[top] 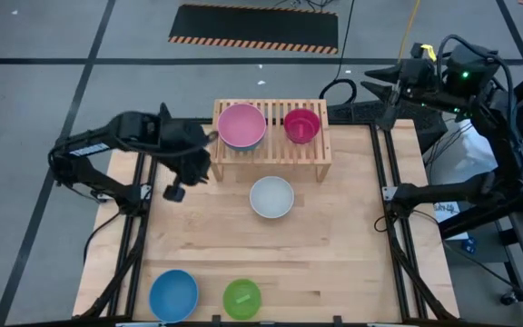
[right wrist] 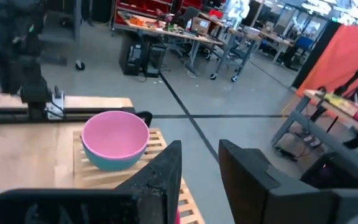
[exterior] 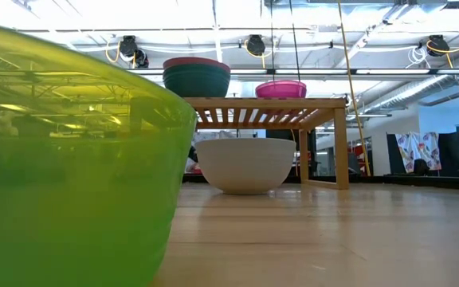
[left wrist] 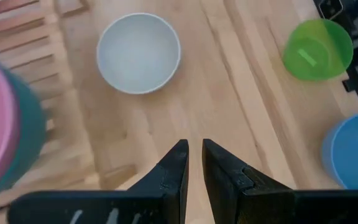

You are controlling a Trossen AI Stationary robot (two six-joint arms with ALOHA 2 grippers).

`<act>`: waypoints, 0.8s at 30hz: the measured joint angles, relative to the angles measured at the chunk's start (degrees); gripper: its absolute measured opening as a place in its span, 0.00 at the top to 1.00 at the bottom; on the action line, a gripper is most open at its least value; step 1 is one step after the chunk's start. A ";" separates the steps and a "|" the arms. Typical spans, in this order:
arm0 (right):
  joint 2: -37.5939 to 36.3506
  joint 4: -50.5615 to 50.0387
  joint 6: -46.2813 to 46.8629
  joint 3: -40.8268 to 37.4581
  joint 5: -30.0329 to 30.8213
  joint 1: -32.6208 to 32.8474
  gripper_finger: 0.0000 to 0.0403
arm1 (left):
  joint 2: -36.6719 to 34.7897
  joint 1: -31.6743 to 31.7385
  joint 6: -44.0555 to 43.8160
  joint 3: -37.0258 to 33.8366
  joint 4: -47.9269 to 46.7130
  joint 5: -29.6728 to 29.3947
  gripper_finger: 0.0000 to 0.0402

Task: Place and stack bowls onto a shelf
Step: Stack the white bowl on top of the pink bowl on the shelf

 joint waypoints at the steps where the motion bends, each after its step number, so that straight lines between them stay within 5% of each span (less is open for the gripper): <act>1: -0.07 0.00 0.81 0.00 0.02 0.00 0.75 | 0.01 -0.85 0.02 -0.80 0.78 -0.34 0.87; 11: -0.28 -0.22 1.20 0.00 -4.85 0.00 0.75 | 0.02 -4.61 -10.66 -2.44 3.18 -1.06 0.98; 16: -0.32 -0.19 1.10 0.00 -10.37 0.00 0.75 | 0.89 -5.45 -19.18 -2.44 6.18 -2.70 0.92; 24: -0.32 -0.15 1.07 0.00 -10.45 0.00 0.75 | 5.65 -6.23 -21.33 -2.44 8.69 -2.85 0.80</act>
